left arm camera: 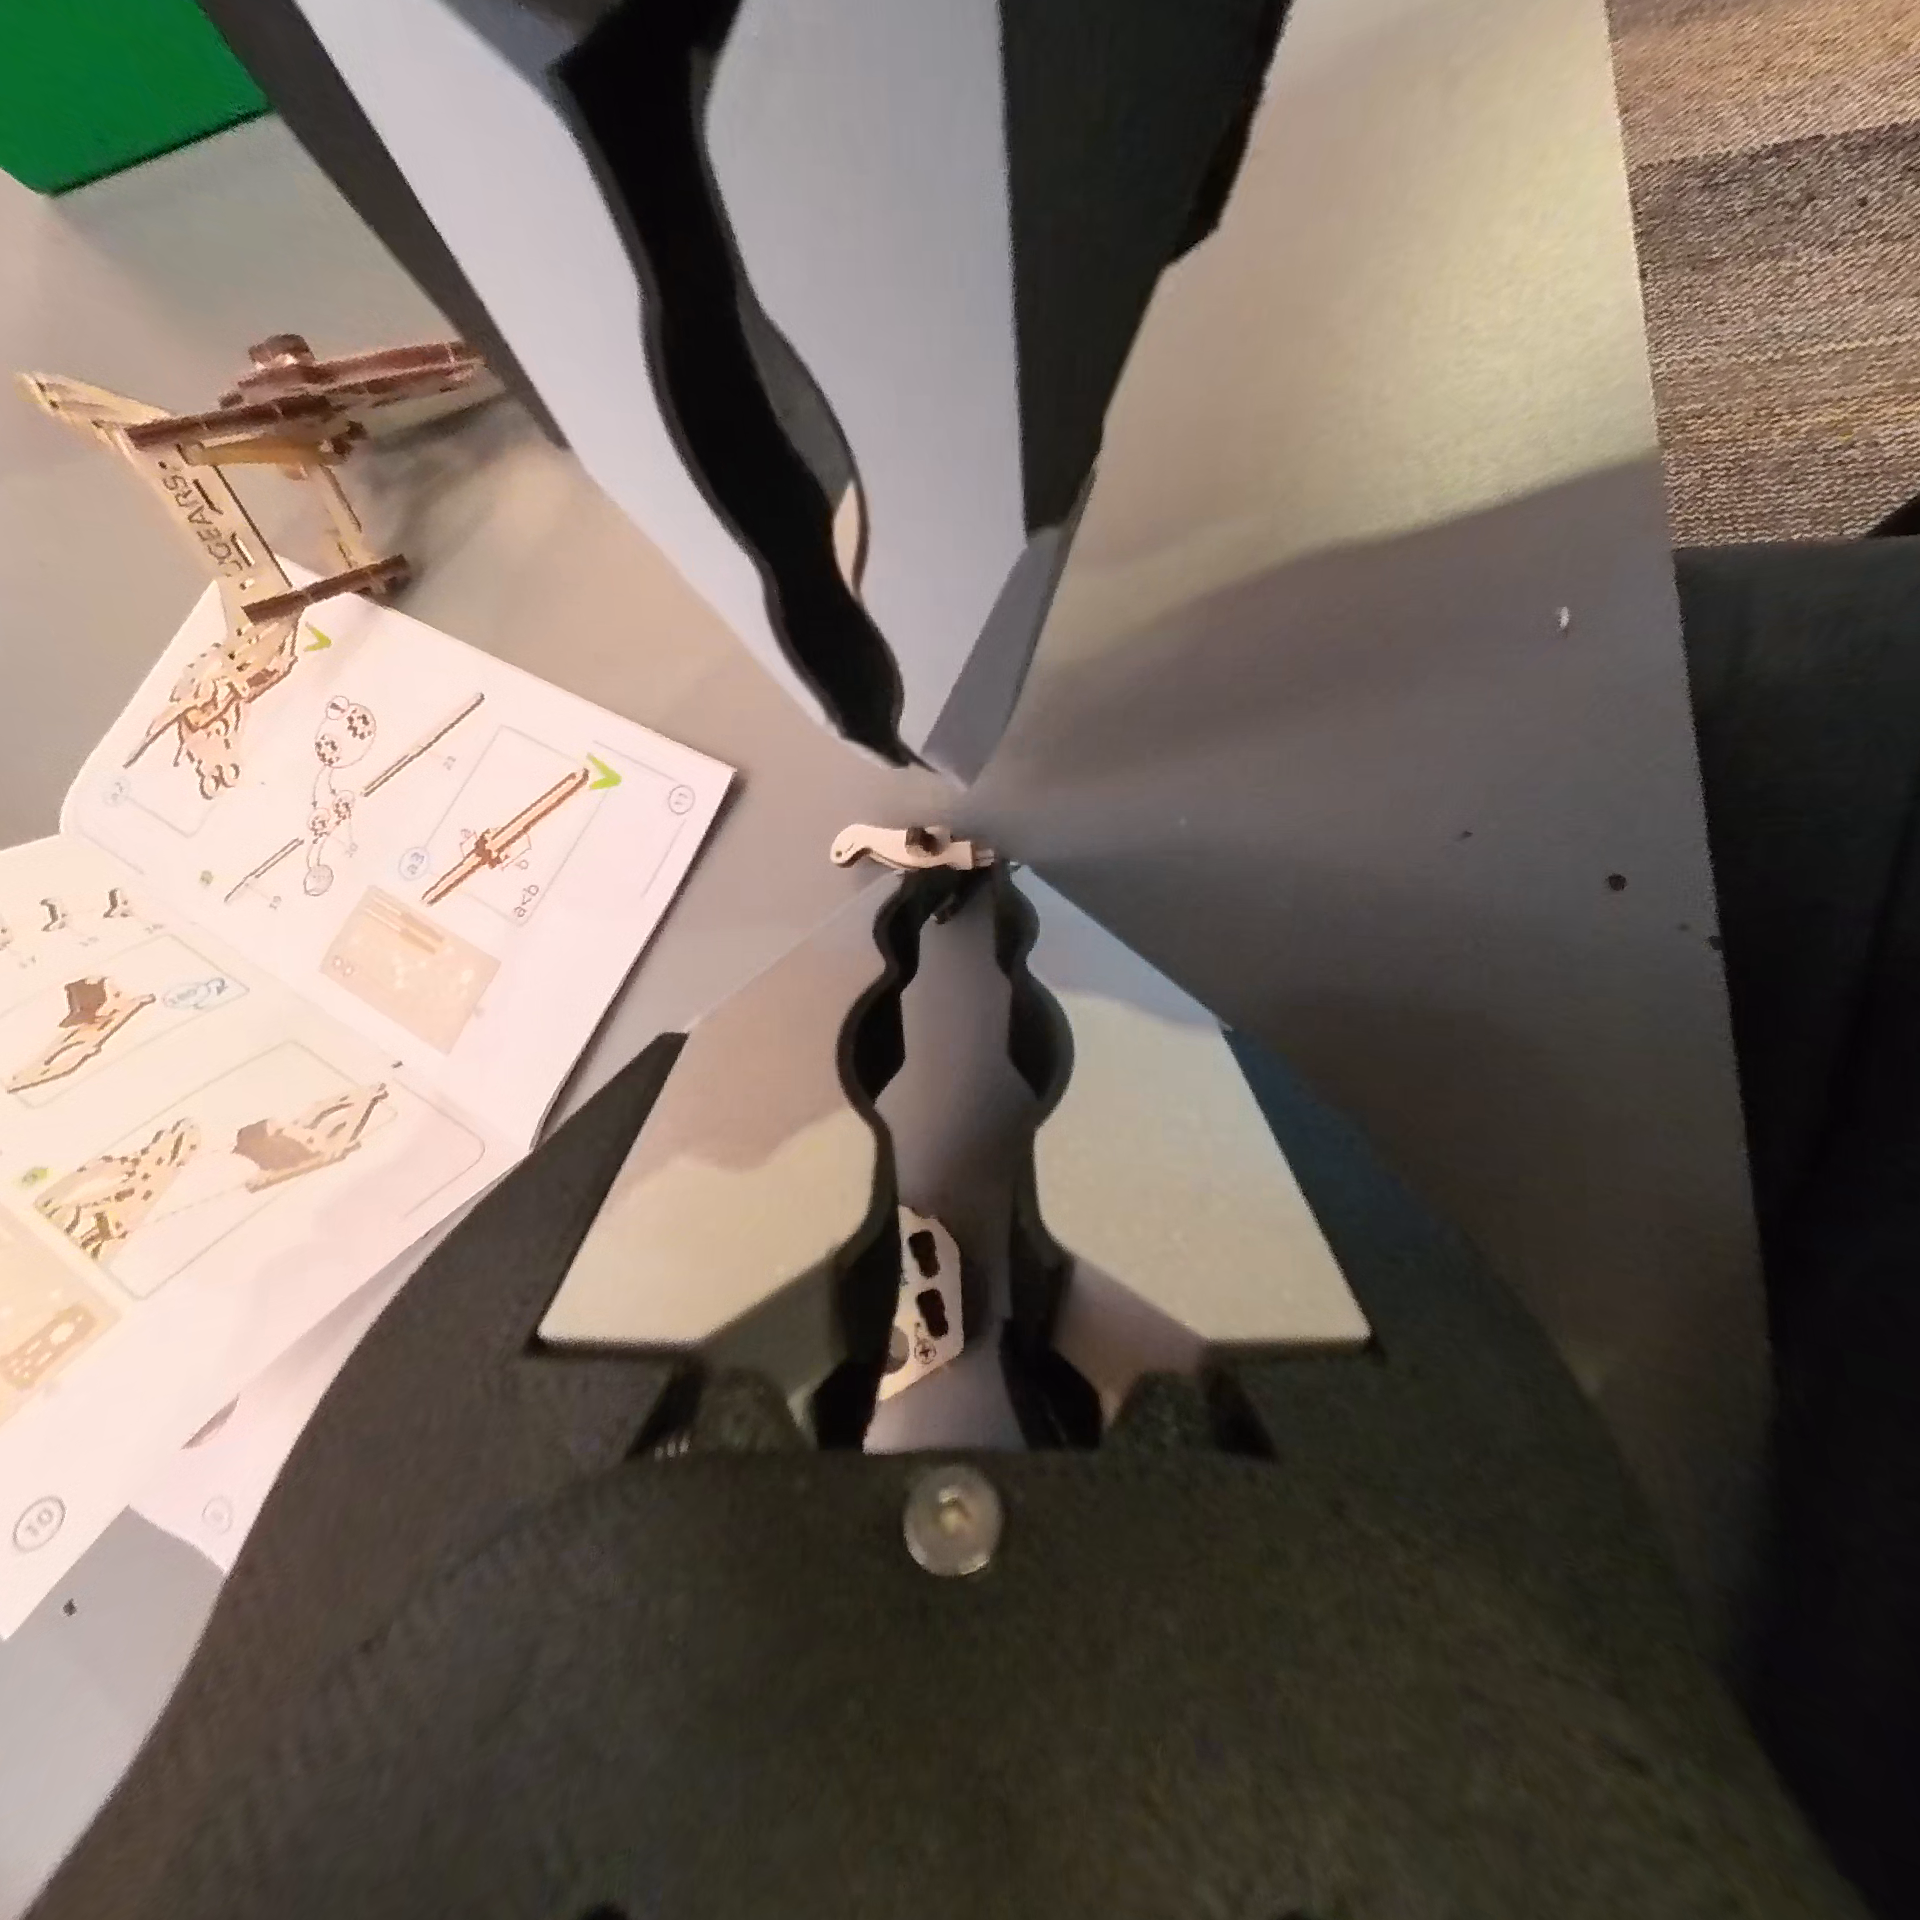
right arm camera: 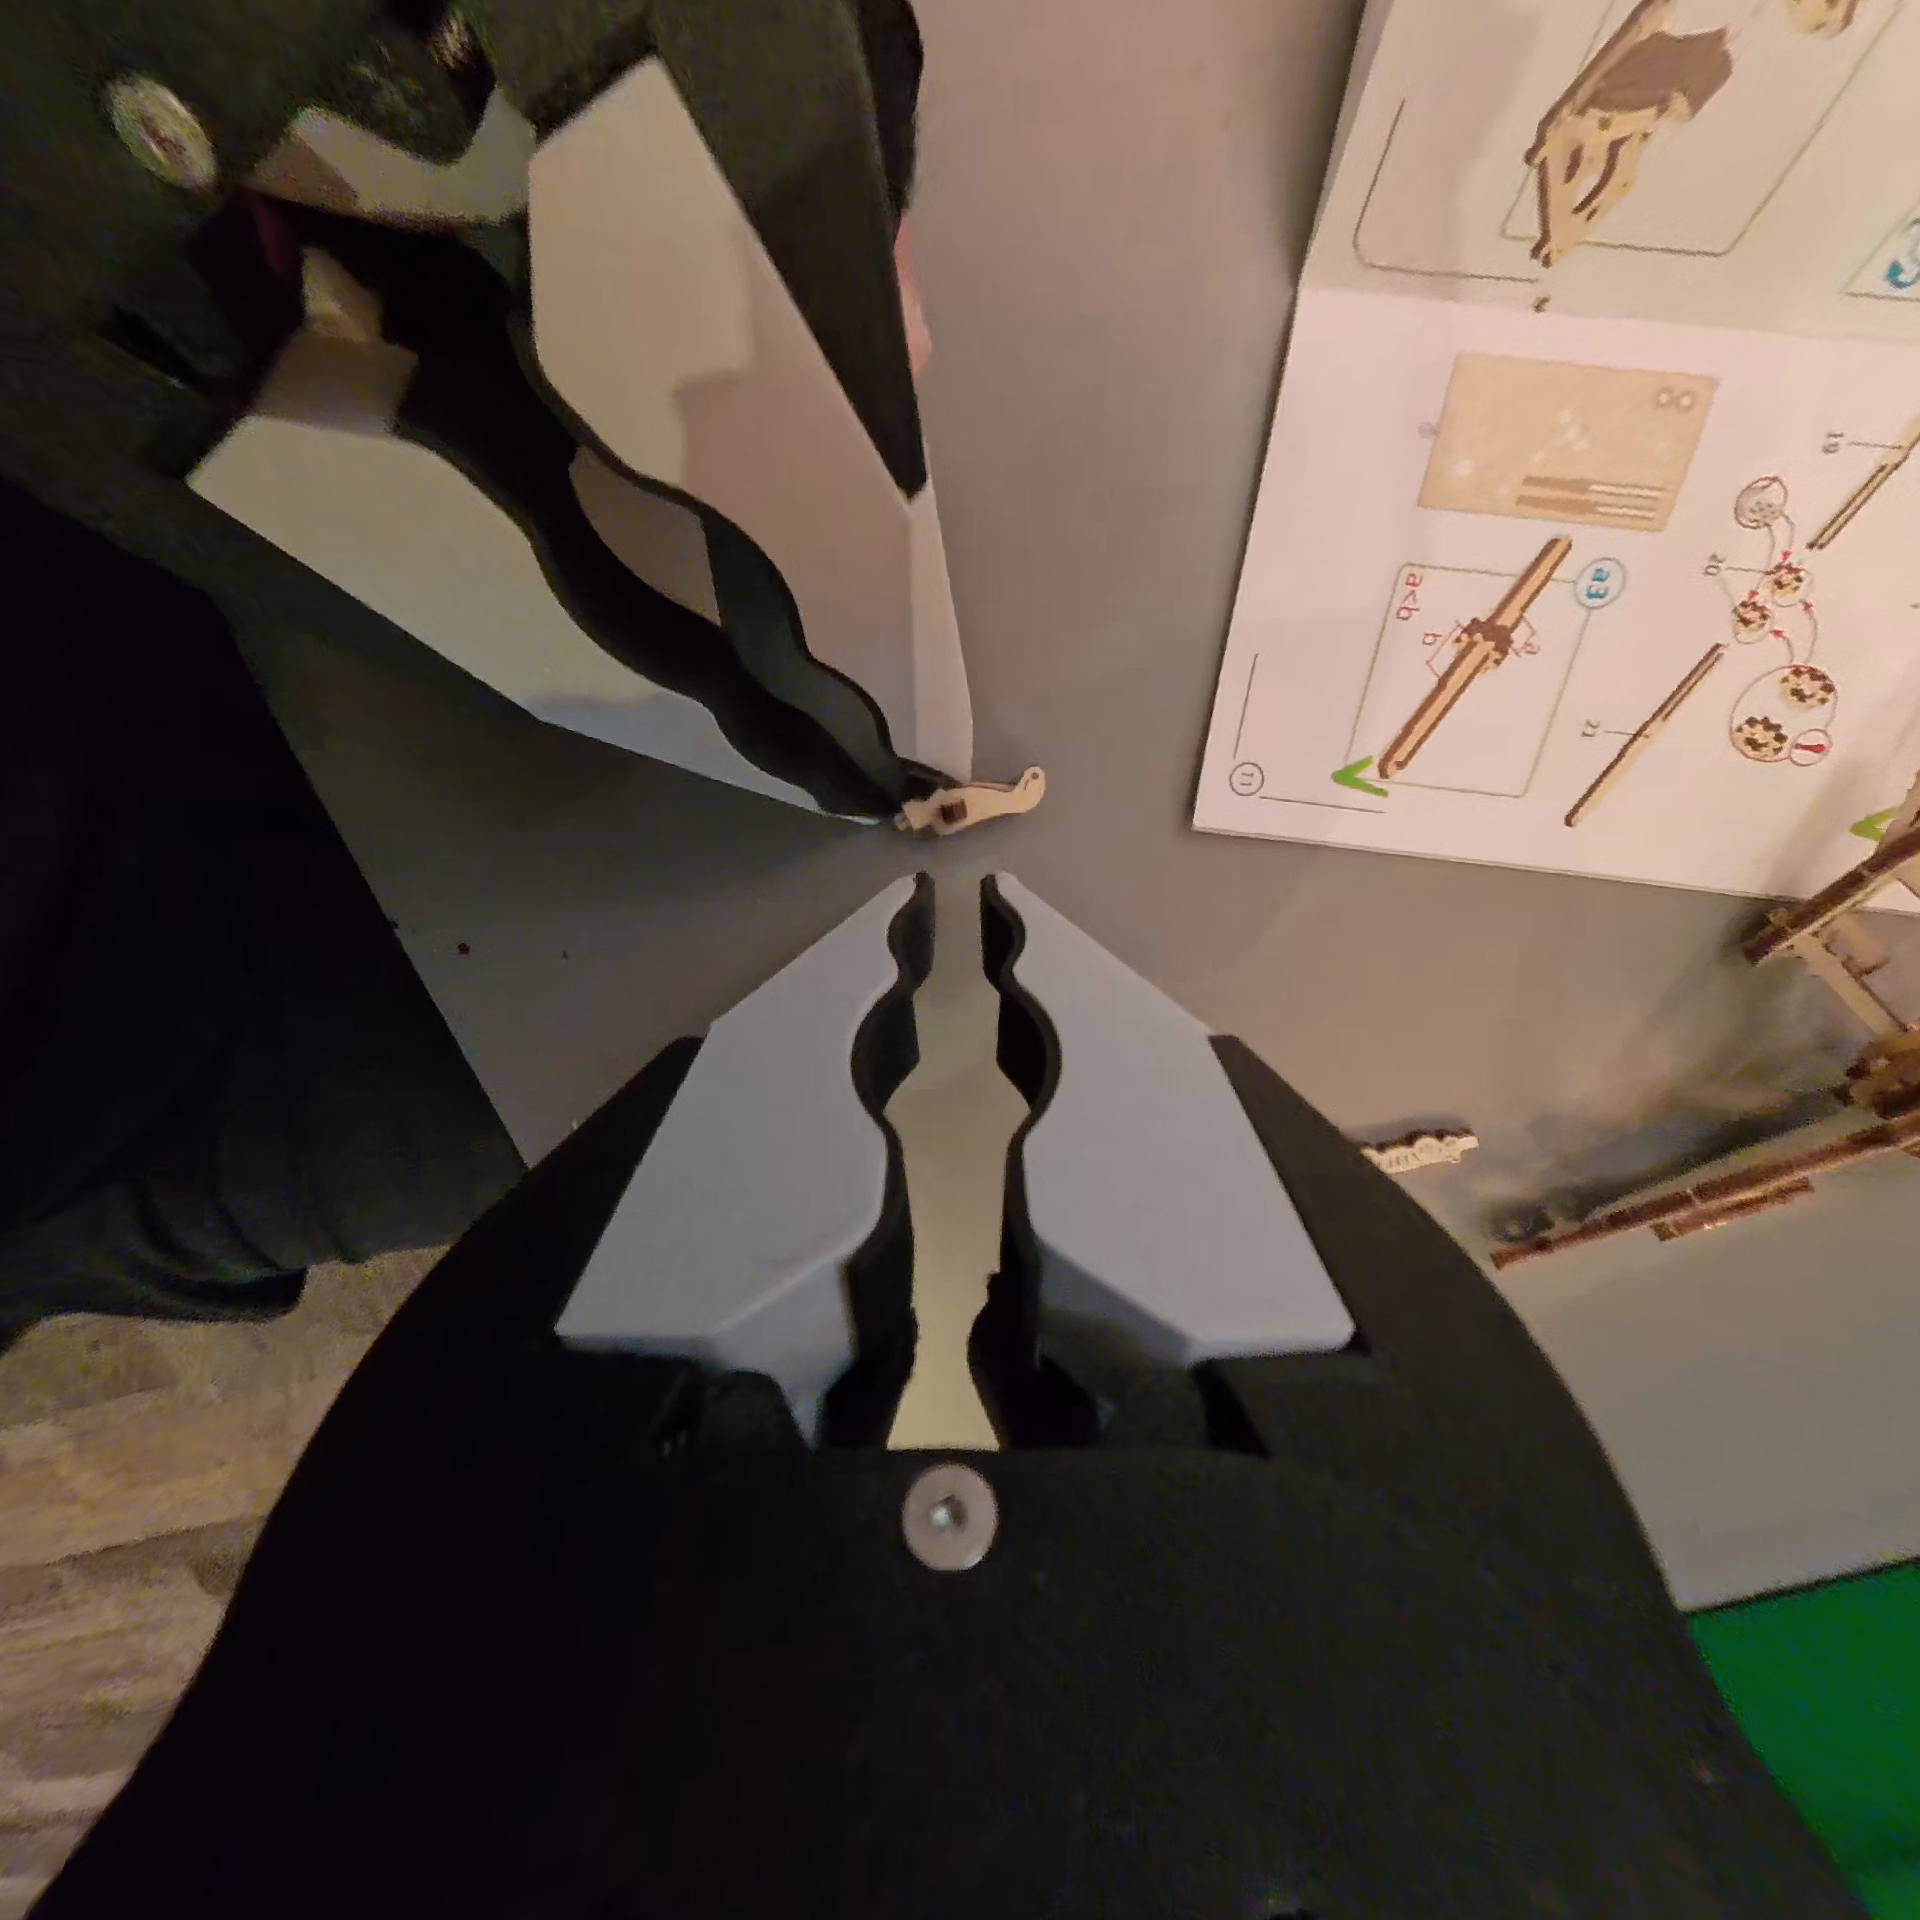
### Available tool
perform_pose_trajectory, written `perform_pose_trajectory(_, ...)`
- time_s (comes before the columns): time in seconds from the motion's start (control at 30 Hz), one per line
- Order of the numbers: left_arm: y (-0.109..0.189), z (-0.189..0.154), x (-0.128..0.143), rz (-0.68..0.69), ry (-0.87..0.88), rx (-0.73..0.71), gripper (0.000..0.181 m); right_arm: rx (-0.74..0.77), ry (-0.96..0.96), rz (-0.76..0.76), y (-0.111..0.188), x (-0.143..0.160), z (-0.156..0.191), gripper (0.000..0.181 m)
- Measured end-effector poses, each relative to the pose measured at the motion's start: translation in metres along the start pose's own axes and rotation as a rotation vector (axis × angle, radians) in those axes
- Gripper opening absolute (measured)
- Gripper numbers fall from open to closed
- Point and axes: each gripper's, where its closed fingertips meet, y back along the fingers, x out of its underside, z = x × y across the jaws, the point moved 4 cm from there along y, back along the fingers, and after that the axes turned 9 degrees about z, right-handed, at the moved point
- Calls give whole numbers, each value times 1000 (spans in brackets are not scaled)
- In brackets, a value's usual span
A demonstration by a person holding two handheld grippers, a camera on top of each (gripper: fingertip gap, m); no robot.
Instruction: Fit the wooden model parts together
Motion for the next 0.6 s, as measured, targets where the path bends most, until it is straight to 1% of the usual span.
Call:
perform_pose_trajectory(0.23,2,1,0,-7,8,5,18,-21,-49,-60,-2,-4,1,6)
perform_pose_trajectory(0.43,6,5,3,-17,42,47,34,-38,-98,-109,0,-3,-2,8)
perform_pose_trajectory(0.6,7,9,5,-25,80,78,36,-45,-139,-168,0,-5,-6,7)
